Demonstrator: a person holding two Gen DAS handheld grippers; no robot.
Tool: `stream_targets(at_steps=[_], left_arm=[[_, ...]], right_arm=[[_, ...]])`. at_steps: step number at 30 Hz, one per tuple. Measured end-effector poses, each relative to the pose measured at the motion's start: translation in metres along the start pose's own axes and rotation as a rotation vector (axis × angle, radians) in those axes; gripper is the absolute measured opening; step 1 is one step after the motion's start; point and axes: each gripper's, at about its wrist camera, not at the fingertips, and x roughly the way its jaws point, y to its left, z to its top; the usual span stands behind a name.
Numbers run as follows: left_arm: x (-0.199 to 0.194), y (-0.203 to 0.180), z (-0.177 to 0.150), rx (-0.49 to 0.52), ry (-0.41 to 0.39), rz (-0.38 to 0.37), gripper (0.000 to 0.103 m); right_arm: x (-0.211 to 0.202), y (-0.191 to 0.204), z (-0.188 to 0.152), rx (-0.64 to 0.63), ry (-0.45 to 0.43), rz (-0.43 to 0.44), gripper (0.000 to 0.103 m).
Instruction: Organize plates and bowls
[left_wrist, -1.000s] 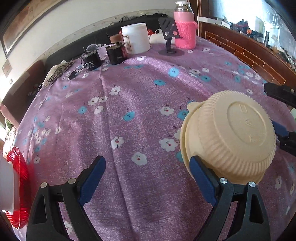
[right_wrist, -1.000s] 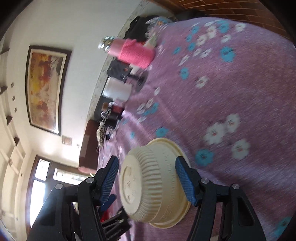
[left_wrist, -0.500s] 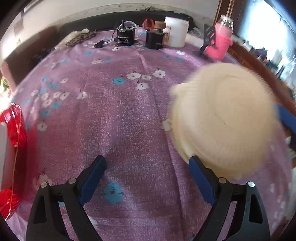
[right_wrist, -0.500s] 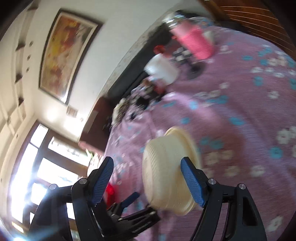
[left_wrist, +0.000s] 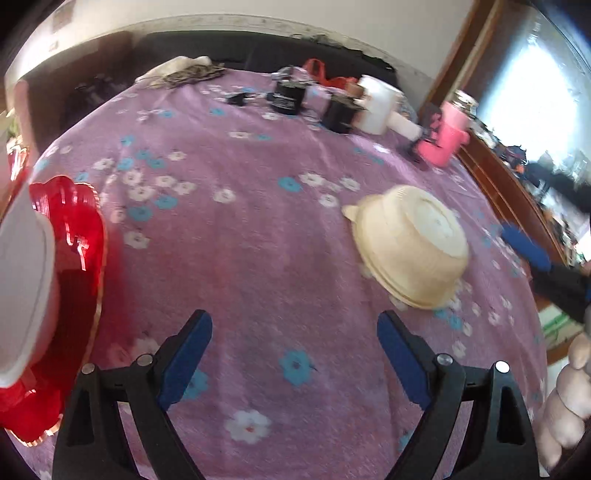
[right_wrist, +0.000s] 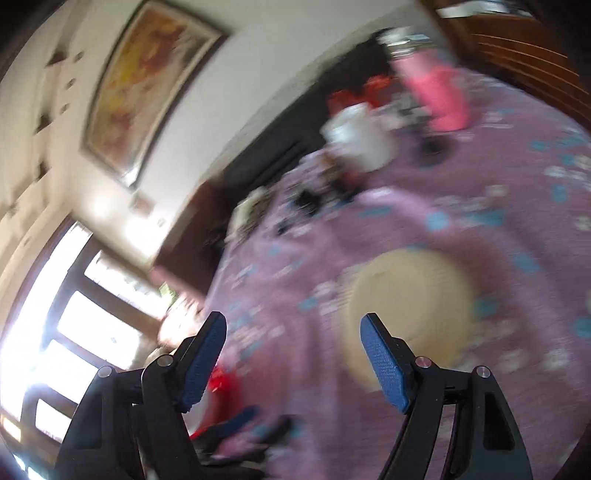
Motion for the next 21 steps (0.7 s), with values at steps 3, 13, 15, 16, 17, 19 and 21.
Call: stream_targets(at_steps=[3, 13, 15, 16, 17, 19, 21], left_arm=[[0.013, -0.004, 0.008, 0.032, -0.005, 0.094, 0.09], [0.06, -0.031, 0.035, 0.102, 0.03, 0.224, 0.09], [0.068, -0.035, 0.036, 0.115, 0.028, 0.24, 0.092], [0.068, -0.036, 0.036, 0.113, 0.02, 0.248, 0.092], [0.068, -0.036, 0.036, 0.108, 0.022, 0.245, 0.092], [0.069, -0.036, 0.036, 0.113, 0.018, 0.24, 0.092], [0.069, -0.035, 0.036, 0.119, 0.013, 0.234, 0.092]], right_arm=[[-0.001, -0.042, 0.007, 0.082, -0.019, -0.097, 0.08], [0.042, -0.105, 0.009, 0.201, 0.09, -0.108, 0.08], [0.049, -0.105, 0.01, 0.209, 0.112, -0.056, 0.081], [0.052, -0.105, 0.01, 0.214, 0.119, -0.029, 0.081], [0.057, -0.107, 0.009, 0.23, 0.135, 0.013, 0.083], [0.06, -0.105, 0.01, 0.237, 0.124, 0.066, 0.083], [0.065, -0.109, 0.008, 0.287, 0.141, 0.191, 0.083]])
